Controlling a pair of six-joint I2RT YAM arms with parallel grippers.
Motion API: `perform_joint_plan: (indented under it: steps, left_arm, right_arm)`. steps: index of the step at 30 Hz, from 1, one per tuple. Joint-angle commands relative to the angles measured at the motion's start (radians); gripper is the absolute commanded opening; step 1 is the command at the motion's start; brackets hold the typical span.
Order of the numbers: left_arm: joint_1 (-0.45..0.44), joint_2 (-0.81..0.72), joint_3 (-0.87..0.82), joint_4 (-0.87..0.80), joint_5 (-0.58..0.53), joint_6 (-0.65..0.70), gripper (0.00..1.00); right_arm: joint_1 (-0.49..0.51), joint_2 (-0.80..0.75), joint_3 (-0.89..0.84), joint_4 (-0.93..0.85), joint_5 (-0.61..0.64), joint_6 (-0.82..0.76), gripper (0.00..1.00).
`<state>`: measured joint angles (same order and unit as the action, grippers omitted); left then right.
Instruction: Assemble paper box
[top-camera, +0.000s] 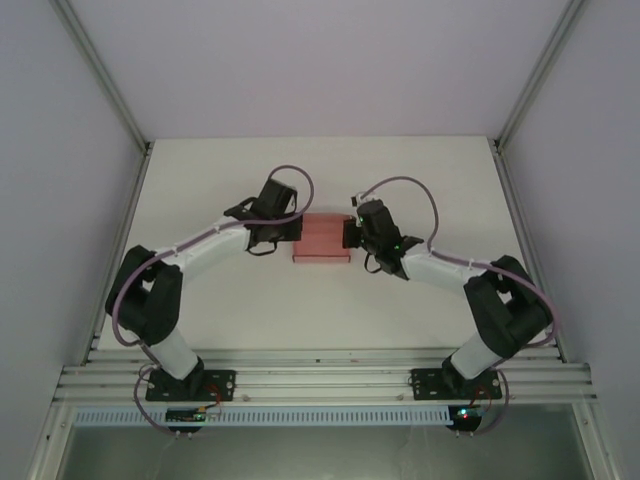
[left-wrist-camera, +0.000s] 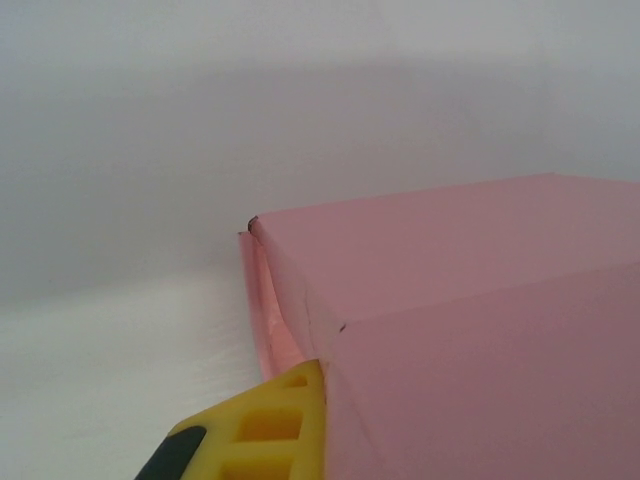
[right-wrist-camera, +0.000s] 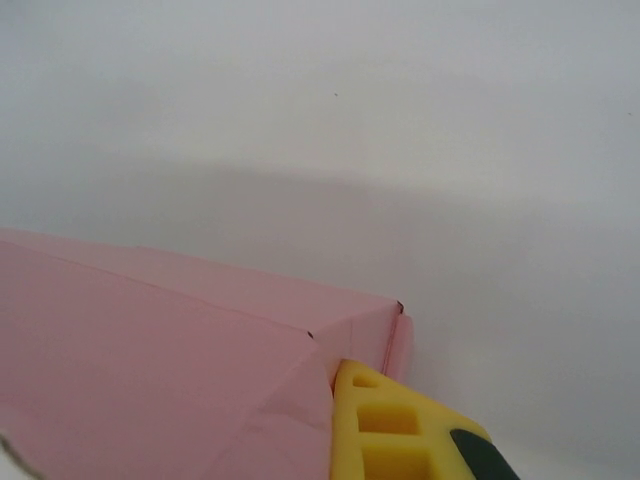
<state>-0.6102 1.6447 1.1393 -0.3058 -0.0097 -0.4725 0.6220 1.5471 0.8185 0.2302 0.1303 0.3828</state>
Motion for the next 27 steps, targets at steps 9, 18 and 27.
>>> perform_joint_plan:
  steps: [9,18,27]
  left_arm:
    - [-0.047,-0.129,-0.244,0.142,0.093,0.007,0.12]
    - [-0.078,-0.26,-0.326,0.082,0.085,-0.03,0.6]
    - [-0.083,-0.486,-0.327,-0.064,0.133,-0.11,0.99]
  right_arm:
    - [0.106,-0.063,-0.215,0.071,0.117,0.005,0.0]
    - [0.193,-0.089,-0.281,0.034,0.26,-0.029,0.0]
    - [0.235,-0.087,-0.303,0.006,0.326,-0.051,0.0]
